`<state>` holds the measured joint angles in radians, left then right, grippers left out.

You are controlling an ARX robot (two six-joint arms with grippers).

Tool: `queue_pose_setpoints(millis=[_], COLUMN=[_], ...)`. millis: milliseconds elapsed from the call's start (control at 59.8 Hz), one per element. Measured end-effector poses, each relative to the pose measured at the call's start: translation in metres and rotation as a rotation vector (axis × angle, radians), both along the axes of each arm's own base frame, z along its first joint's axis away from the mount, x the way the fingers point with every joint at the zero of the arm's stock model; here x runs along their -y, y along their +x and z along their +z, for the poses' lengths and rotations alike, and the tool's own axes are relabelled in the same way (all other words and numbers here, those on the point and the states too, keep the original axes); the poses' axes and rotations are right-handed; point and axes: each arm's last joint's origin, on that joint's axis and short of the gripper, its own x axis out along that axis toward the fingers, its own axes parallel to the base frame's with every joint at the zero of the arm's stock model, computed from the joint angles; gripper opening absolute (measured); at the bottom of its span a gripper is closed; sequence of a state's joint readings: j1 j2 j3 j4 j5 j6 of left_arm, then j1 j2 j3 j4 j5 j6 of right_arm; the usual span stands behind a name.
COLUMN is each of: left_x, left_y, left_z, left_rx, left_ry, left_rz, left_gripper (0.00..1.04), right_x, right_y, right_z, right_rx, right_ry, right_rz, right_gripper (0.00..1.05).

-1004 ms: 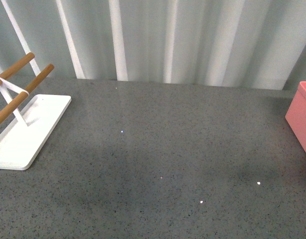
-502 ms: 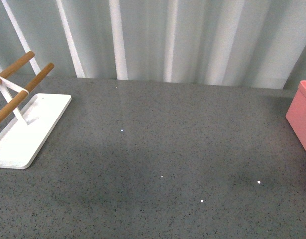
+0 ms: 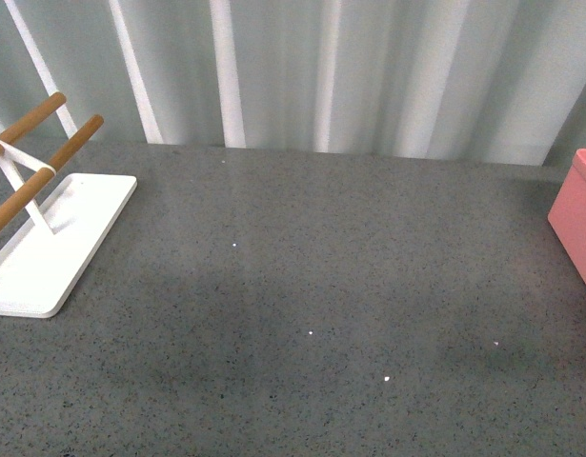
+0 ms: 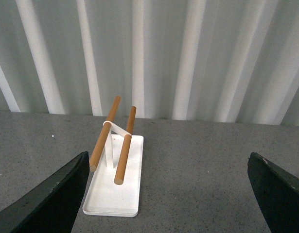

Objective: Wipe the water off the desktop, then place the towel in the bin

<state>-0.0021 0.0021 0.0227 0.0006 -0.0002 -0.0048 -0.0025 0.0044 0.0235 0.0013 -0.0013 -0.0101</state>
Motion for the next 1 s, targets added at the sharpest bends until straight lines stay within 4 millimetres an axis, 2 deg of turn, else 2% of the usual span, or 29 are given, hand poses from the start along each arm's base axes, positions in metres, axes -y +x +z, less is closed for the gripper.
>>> queue_pose_setpoints(millis=[67, 117, 603, 1004], left_x=[0.0000, 0.0000, 0.0000, 0.0000], left_y=[0.0000, 0.0000, 0.0000, 0.0000], left_z=[0.0000, 0.0000, 0.0000, 0.0000], left_rx=[0.000, 0.000, 0.000, 0.000], left_ry=[0.000, 0.000, 0.000, 0.000], left_rz=[0.000, 0.000, 0.000, 0.000], left_gripper=[0.98, 0.98, 0.98, 0.98], right_x=[0.0000, 0.0000, 0.0000, 0.0000], right_y=[0.0000, 0.0000, 0.0000, 0.0000], right_z=[0.0000, 0.0000, -0.0001, -0.0001], right_rx=[0.000, 0.000, -0.001, -0.001], right_ry=[-0.001, 0.000, 0.000, 0.001], right_rz=[0.000, 0.000, 0.000, 0.000], right_gripper=[0.04, 0.12, 0.98, 0.98])
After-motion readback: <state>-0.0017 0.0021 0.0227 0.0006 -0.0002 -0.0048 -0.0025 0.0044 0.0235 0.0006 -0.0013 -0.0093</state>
